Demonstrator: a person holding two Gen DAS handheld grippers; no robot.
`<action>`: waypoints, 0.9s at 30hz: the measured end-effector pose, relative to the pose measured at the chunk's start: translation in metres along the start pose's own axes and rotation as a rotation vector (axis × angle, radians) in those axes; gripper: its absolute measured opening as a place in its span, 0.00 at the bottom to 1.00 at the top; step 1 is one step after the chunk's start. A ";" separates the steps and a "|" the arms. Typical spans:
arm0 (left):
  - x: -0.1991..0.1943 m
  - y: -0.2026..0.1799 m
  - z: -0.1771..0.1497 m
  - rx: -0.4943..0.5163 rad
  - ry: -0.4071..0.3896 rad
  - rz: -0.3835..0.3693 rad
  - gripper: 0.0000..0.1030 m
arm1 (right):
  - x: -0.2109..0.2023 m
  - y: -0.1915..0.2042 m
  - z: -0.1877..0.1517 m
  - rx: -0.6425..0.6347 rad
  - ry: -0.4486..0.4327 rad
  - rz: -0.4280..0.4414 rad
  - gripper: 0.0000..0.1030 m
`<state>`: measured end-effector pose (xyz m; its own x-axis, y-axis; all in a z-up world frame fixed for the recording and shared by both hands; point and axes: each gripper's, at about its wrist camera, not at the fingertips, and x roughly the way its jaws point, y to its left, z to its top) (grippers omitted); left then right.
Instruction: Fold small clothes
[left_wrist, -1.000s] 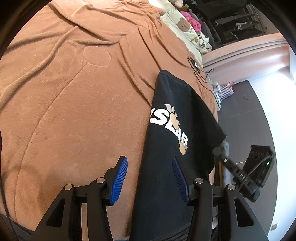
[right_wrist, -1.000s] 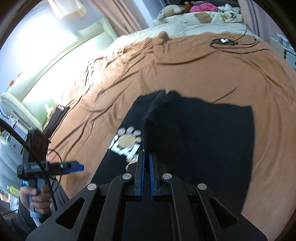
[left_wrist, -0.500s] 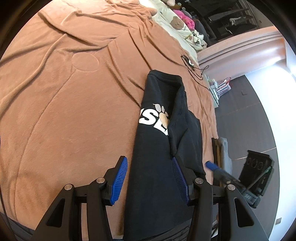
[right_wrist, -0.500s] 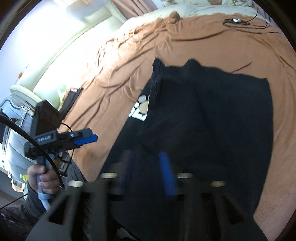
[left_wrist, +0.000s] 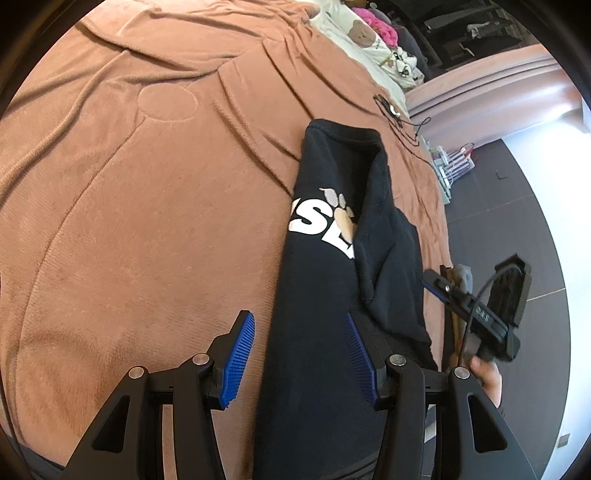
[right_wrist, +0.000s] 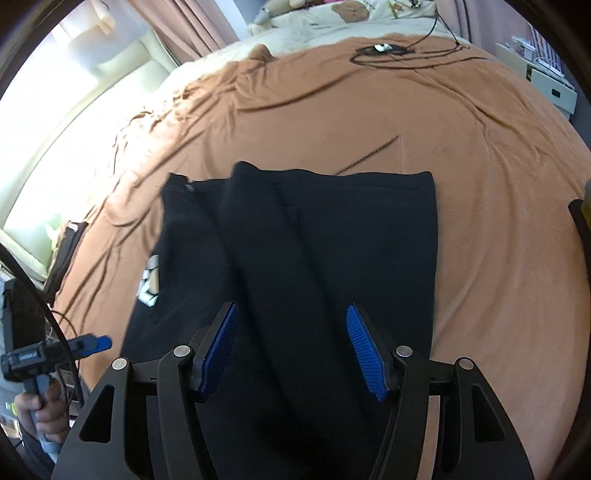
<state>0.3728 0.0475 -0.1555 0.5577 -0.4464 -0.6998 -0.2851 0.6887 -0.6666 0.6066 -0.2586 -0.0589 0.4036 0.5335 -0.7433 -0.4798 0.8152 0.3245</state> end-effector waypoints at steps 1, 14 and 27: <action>0.000 0.001 0.000 0.000 0.000 0.002 0.51 | 0.006 -0.001 0.005 -0.002 0.006 -0.006 0.57; 0.000 0.011 -0.001 -0.003 0.009 0.012 0.51 | 0.052 0.014 0.025 -0.055 0.074 0.007 0.06; 0.000 0.011 -0.003 0.001 0.009 -0.002 0.51 | 0.011 0.079 0.004 -0.255 0.007 0.031 0.01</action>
<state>0.3669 0.0535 -0.1635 0.5513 -0.4528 -0.7008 -0.2835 0.6883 -0.6677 0.5762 -0.1877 -0.0391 0.3809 0.5552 -0.7393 -0.6733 0.7146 0.1898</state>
